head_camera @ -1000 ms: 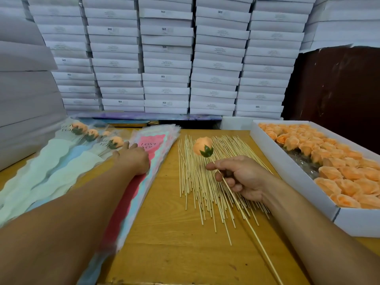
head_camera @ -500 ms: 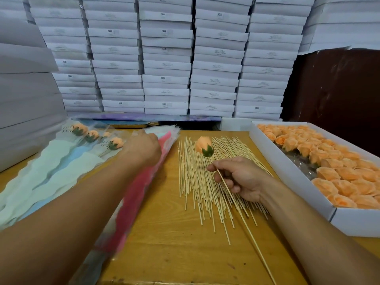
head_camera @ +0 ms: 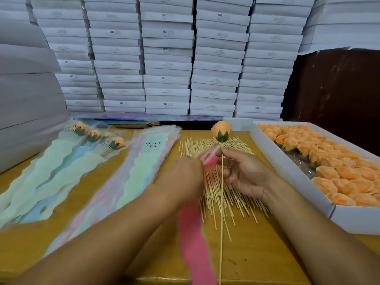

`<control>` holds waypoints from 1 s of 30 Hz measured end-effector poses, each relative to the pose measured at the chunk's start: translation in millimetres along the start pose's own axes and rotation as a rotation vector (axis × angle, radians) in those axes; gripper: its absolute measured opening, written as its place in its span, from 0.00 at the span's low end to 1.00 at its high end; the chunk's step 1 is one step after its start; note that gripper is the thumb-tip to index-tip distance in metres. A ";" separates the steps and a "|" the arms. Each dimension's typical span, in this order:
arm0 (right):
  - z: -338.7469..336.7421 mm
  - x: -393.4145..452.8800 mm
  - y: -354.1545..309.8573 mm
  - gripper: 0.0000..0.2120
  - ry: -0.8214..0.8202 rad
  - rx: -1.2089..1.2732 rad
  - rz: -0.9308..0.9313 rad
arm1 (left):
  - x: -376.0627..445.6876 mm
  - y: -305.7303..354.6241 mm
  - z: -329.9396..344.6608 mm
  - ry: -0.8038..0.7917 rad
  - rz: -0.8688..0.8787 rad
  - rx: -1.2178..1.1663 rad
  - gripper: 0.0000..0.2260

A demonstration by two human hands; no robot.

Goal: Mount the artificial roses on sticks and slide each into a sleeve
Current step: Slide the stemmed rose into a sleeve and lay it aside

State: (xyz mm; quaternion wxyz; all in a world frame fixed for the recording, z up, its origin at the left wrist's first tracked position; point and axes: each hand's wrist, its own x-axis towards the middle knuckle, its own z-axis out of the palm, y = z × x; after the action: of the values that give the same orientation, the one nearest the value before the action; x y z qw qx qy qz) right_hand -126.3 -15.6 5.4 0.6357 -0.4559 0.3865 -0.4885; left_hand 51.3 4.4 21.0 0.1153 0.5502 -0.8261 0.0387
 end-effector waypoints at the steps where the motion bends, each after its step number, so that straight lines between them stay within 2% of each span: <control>1: -0.5 0.1 0.4 0.11 0.004 -0.013 -0.004 | -6.5 6.1 2.3 -0.010 0.021 -0.004 0.09; 4: -1.9 1.0 1.9 0.10 0.016 -0.053 0.007 | -19.3 18.8 6.6 0.018 0.078 -0.044 0.03; 5: -2.0 1.2 2.3 0.10 0.018 -0.063 0.012 | -21.3 20.9 7.3 0.024 0.096 -0.060 0.04; 8: -2.2 1.7 2.7 0.10 0.030 -0.069 0.022 | -21.0 19.6 2.5 0.004 0.034 -0.195 0.17; 12: -1.8 0.6 1.3 0.12 0.018 -0.055 0.020 | -7.9 -1.0 -6.4 0.089 -0.229 -0.417 0.37; 14: -0.8 -1.1 0.4 0.14 0.009 -0.043 0.024 | 0.0 -11.4 -10.1 0.076 -0.384 -0.633 0.43; 16: 0.6 -2.8 -0.8 0.12 -0.005 -0.032 0.028 | 12.0 -19.3 -10.0 0.080 -0.541 -1.052 0.41; 18: 1.5 -4.4 -1.7 0.11 -0.042 -0.028 0.027 | 26.2 -28.6 -8.6 0.040 -0.669 -1.496 0.31; 20: 1.7 -6.1 -2.5 0.10 -0.105 -0.022 0.033 | 34.8 -35.8 -8.7 -0.094 -0.759 -1.828 0.25; 22: 1.9 -8.6 -3.4 0.11 -0.178 -0.026 0.044 | 37.1 -38.7 -8.7 -0.241 -0.776 -2.057 0.23; 24: 2.0 -10.3 -4.0 0.12 -0.230 -0.038 0.049 | 39.0 -40.2 -3.7 -0.346 -0.761 -2.147 0.27; 26: 1.9 -10.2 -3.8 0.10 -0.237 -0.038 0.063 | 40.6 -44.2 3.7 -0.394 -0.725 -2.121 0.30; 30: 2.0 -9.8 -1.4 0.10 -0.261 -0.092 0.091 | 40.9 -50.9 11.0 -0.398 -0.677 -2.028 0.25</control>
State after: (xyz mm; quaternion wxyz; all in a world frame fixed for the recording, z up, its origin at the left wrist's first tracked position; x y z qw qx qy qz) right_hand -127.0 -5.7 7.7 0.6805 -0.5264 0.3426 -0.3775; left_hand 81.4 -54.4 16.6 0.3848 0.3944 -0.2829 -0.7851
